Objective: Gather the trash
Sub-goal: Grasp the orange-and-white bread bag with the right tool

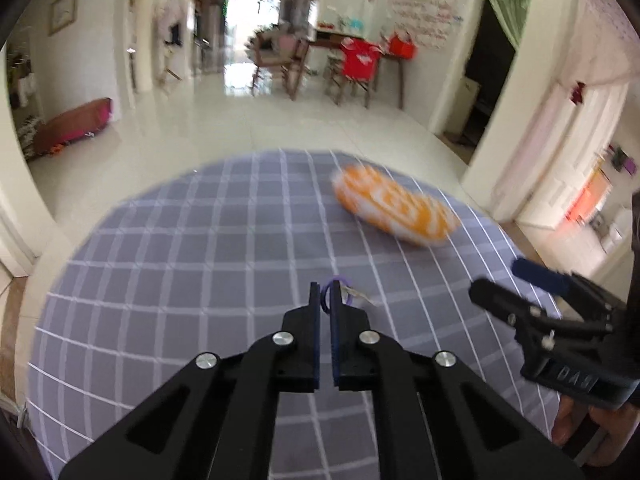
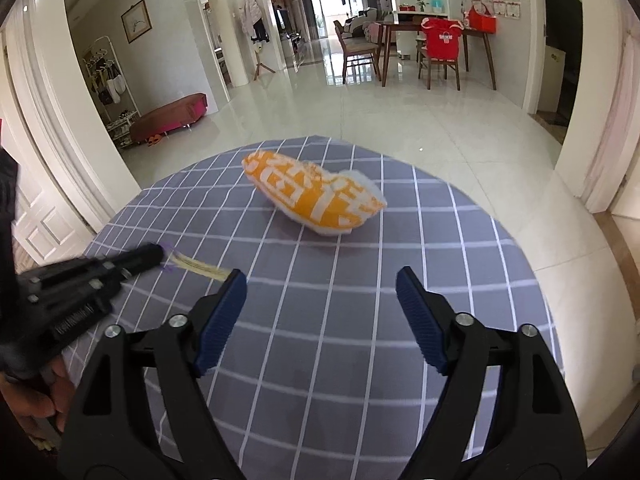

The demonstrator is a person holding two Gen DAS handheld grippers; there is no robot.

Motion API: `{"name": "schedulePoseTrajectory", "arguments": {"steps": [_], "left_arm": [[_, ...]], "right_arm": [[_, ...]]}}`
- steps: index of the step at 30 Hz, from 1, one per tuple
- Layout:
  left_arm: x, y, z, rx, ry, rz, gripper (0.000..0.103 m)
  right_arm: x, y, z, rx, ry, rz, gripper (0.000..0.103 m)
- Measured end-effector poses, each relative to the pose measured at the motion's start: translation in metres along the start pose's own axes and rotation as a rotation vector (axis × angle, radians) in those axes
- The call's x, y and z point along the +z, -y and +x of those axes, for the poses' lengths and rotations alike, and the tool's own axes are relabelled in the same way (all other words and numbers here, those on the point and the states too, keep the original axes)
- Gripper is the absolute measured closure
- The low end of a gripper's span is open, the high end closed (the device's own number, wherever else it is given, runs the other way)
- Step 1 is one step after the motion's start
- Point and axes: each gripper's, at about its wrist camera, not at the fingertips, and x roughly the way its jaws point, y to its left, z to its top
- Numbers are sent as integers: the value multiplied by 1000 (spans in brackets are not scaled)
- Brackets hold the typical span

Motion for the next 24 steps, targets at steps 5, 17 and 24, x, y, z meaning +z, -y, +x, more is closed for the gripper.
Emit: {"name": "schedulePoseTrajectory", "arguments": {"steps": [5,17,24], "left_arm": [[23,-14,0,79,49,-40,99],[49,-13,26,133,52,3,99],[35,3,7,103,56,22,99]], "right_arm": [[18,-9,21,-33,1,-60,23],[48,-23,99,-65,-113,-206,62],[29,-7,59,11,-63,-123,68]]}}
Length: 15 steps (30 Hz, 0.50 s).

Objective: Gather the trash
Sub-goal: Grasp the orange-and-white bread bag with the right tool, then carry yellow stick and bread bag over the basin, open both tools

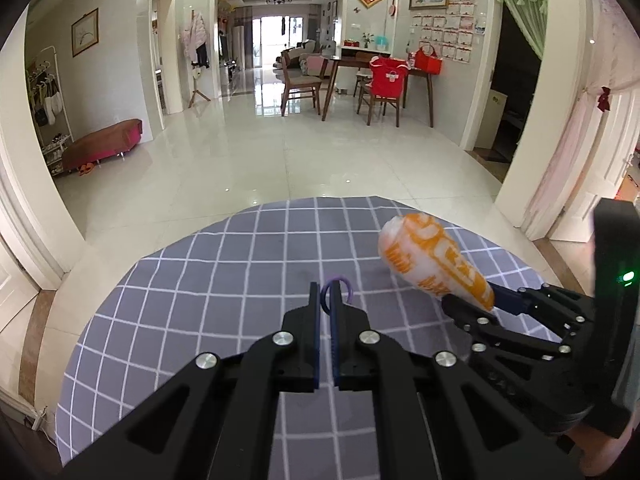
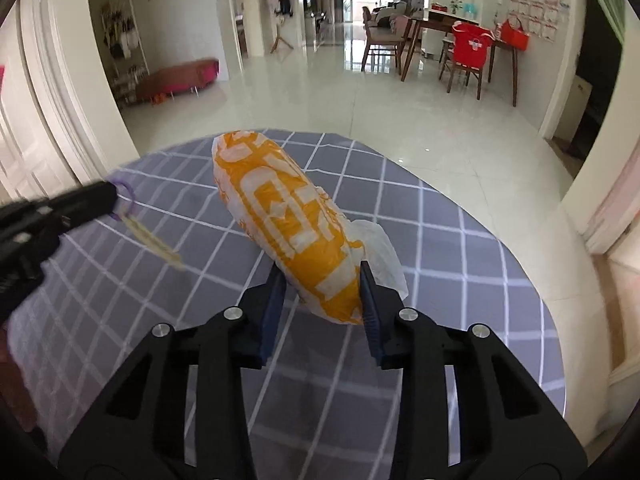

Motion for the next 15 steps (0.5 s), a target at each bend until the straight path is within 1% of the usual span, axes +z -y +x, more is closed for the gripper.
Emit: {"name": "schedulePoseTrajectory", "arguments": {"steps": [4,7,11,13,15], "left_arm": [[-6,15,-27,-43,20,4,99],[-12,33,-51,-70,39,31,99],[-22,66,-83,-105,60,72,99],[-27,86,-97,-148,63,86,99],[-34,106,-108,-173,66,103,99]], "right_arm": [[-17,15,-44,59,43,72,68],[-35,31,-79,98,73,140,68],[-65,52,-124,93,113,196,68],[-83,65,-148,91,134,234,68],[-102,79,-173,81,161,270,68]]}}
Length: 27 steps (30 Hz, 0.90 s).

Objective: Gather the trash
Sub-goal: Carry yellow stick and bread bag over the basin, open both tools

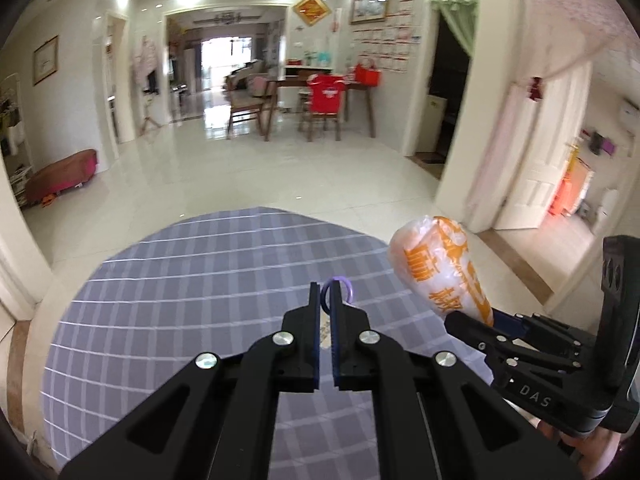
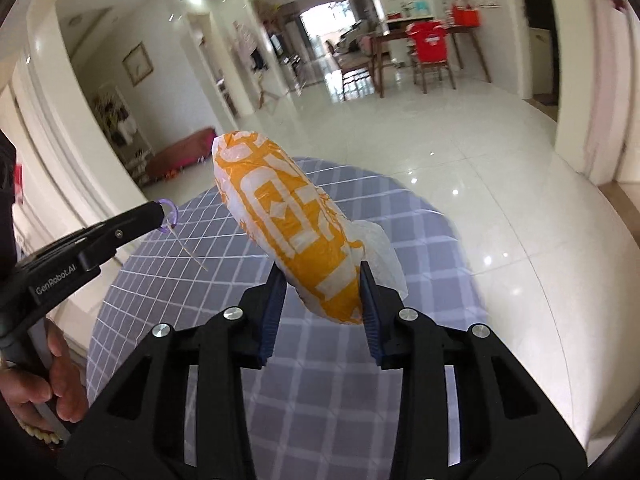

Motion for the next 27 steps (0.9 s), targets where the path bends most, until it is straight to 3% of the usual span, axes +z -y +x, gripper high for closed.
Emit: {"name": "schedulePoseTrajectory", "arguments": {"steps": [12,21,27], "left_arm": [[-46,180,7,-228,-96,167,99],[-96,295,53,-348,-231,304,99],[-120,342,86,-397,-323,374,95]], "right_arm": [[-83,127,-134,-178,150,228,68],[-148,209,-183,-286,183,422,68],[-178,248,-196,-341,186,521,68]]}}
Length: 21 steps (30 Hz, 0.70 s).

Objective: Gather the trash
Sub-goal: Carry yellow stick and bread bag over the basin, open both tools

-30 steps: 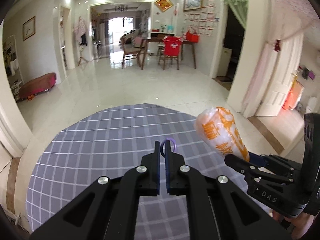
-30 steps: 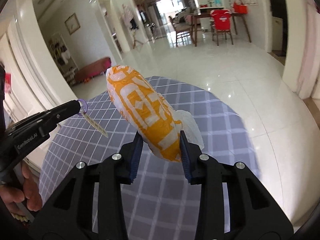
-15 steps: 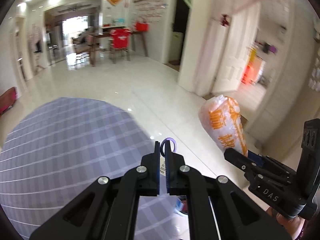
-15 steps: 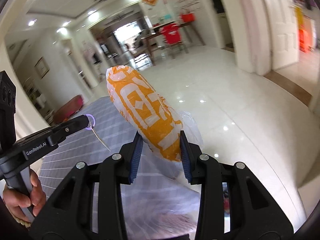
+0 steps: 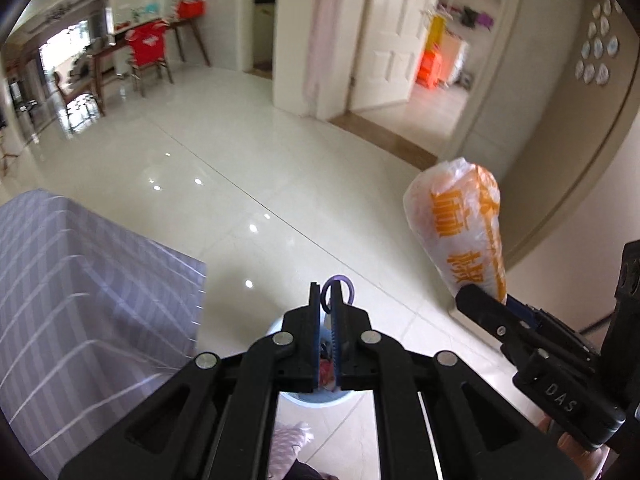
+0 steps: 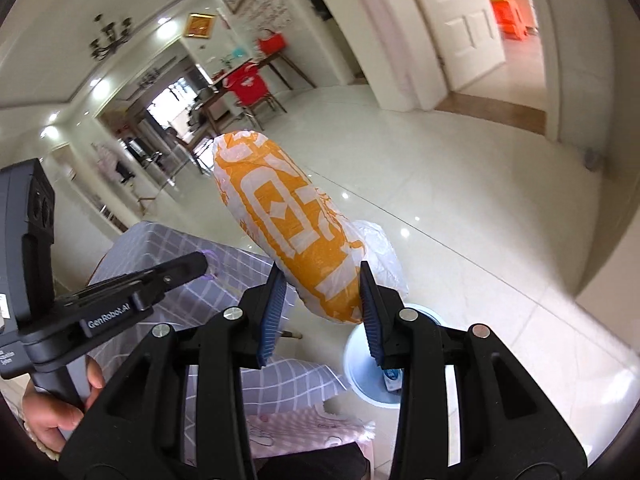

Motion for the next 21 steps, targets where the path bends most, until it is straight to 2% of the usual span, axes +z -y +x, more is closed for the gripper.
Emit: {"name": "schedulePoseTrajectory", "arguments": {"steps": [1,3,4,9,21], "left_arm": [[0,4,10,-8,-33,17,89],[-3,7,24,28,-72,23,35],[-7,3,28,52,-73,13,32],[-16,-3,39,56,-106,-24,32],[-13,-12,24,98,-71,-32,32]], "right_arm": [[-2,6,0,-5,-3,15,68],[-2,18,3,-15,-15,29,67],[-2,26,4,-19,-20,34,67],[-11,34,13,-23,-57,45,67],[-12,23,25,-4,-78,35,67]]}}
